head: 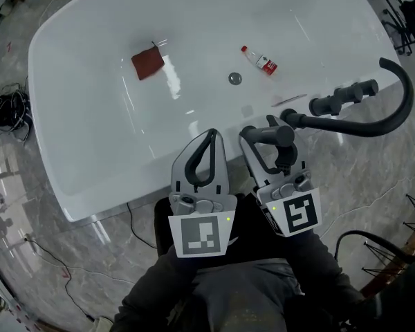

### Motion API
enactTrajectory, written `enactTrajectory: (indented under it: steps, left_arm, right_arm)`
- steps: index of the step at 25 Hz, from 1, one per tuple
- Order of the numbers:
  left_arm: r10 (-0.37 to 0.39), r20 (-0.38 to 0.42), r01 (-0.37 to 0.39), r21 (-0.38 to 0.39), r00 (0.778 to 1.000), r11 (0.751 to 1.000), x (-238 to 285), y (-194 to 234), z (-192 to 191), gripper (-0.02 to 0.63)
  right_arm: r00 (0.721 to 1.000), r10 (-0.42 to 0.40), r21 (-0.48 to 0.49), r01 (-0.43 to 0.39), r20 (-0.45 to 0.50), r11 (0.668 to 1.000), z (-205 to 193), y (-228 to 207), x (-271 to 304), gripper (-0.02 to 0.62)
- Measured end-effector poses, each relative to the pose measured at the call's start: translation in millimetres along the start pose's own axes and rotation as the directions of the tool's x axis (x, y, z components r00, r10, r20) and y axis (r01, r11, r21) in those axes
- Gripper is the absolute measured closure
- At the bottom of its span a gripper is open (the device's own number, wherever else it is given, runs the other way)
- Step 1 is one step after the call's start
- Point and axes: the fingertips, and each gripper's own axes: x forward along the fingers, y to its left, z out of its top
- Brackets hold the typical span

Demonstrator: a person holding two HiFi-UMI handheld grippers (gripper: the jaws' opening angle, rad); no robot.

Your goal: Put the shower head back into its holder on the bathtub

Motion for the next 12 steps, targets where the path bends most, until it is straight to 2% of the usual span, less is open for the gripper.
enactTrajectory:
  steps: [8, 12]
  left_arm:
    - [-0.007, -0.001, 0.007, 0.007, 1.000, 1.000, 5.2, -1.5, -1.7, 0.604]
    - [-0.004, -0.006, 0.004, 0.004, 1.000, 1.000, 7.3, -0.1, -2.9, 0.604]
  right_arm:
    - [1.000, -0.002, -0.003, 0.002, -0.010, 1.000, -2.6, -3.0, 3.3, 0.374]
    - [1.000, -0.019, -0.007, 0.019, -0.025, 1.000, -4.2, -5.8, 3.9, 0.408]
